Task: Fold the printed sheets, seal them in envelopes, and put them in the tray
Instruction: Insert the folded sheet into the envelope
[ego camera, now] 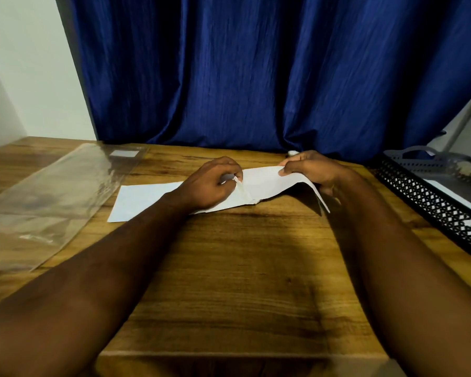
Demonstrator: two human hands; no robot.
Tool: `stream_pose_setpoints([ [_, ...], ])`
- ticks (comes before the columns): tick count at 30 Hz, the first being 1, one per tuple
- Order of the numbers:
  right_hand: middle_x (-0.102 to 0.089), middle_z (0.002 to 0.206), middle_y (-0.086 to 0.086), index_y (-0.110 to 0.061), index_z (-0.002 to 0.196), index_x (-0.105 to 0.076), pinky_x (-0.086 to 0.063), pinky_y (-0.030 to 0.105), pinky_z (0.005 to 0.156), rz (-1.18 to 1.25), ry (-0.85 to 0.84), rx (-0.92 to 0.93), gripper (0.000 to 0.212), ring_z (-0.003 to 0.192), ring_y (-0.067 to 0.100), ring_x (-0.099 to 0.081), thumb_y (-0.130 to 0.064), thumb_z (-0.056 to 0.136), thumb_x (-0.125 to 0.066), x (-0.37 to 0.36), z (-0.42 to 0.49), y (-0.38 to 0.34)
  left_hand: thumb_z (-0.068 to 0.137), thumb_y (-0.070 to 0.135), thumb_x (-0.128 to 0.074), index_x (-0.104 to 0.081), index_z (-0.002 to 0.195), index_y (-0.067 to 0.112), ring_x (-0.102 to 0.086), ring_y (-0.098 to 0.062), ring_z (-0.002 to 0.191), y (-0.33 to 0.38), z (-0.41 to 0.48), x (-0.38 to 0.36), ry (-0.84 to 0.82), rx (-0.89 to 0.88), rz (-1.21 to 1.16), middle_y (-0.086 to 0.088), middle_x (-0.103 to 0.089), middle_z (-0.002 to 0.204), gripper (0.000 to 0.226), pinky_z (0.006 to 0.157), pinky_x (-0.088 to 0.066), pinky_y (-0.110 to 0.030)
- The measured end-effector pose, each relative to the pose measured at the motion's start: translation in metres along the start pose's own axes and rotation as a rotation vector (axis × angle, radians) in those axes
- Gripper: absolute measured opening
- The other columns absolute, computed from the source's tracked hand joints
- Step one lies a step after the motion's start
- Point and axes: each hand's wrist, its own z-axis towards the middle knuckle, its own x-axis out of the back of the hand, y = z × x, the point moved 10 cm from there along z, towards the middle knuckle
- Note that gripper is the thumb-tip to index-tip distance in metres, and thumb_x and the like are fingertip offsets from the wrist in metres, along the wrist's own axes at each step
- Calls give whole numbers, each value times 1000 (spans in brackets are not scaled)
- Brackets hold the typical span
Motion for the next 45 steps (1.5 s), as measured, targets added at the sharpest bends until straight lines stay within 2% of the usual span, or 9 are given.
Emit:
stream_pose_setpoints([
  [6,-83,98,4,-19,102,-85,-61,46,99,-170,-23,-38,20,102,31,-77,-22,82,-87,-12,0,0,98,12,-60,-72,108,23,-57,-12,119,-2,1,-2,-10,22,-6,5,-64,124,19,103,-46,-31],
  [11,-81,104,1,-20,102,-85,-60,35,90,-330,5,-100,30,98,22,-74,-33,77,-93,-11,1,2,98,10,-60,-72,104,23,-55,-8,120,0,1,0,9,27,-26,6,-61,125,18,96,-36,-8],
  [18,-77,106,2,-17,103,-81,-59,38,89,-480,30,-93,38,99,22,-71,-38,73,-93,-5,1,-3,95,14,-58,-68,96,30,-56,-13,121,0,4,0,38,-2,-91,6,-60,123,19,106,-47,-36],
  [23,-80,103,3,-11,105,-84,-53,24,71,-301,9,-12,27,88,17,-73,-28,85,-87,-3,-11,-24,93,20,-58,-70,94,32,-57,-11,120,-7,4,-3,27,27,-100,9,-61,121,17,105,-50,-41],
  [28,-83,97,2,-15,105,-84,-61,29,78,-268,-48,-29,22,90,21,-78,-26,86,-87,-14,-13,-25,97,13,-63,-74,96,26,-57,-8,119,-7,5,-6,18,27,-110,9,-61,122,17,105,-49,-33],
  [35,-82,97,13,-12,99,-83,-61,41,84,18,177,29,15,86,29,-77,-20,86,-84,26,-14,-29,97,18,-63,-72,94,31,-58,-11,121,-15,5,-7,24,51,-117,8,-62,123,17,105,-50,-36],
  [39,-80,107,21,0,112,-78,-61,46,90,249,85,-70,31,90,34,-76,-18,88,-82,11,-14,-18,99,17,-64,-76,104,26,-58,-8,117,-18,7,-5,50,64,-102,8,-62,122,17,98,-49,-29],
  [42,-82,100,16,-3,106,-80,-60,51,96,21,61,-129,37,101,39,-77,-25,78,-89,-6,-4,0,97,18,-64,-76,107,22,-59,-8,117,-22,7,-4,79,58,-76,8,-63,123,16,102,-52,-34],
  [45,-80,113,13,-8,125,-74,-60,39,74,-182,68,-181,63,94,33,-76,-36,72,-92,-6,-5,6,95,12,-66,-76,92,22,-60,-6,116,-19,5,-1,100,55,-129,7,-64,119,15,101,-48,-26],
])
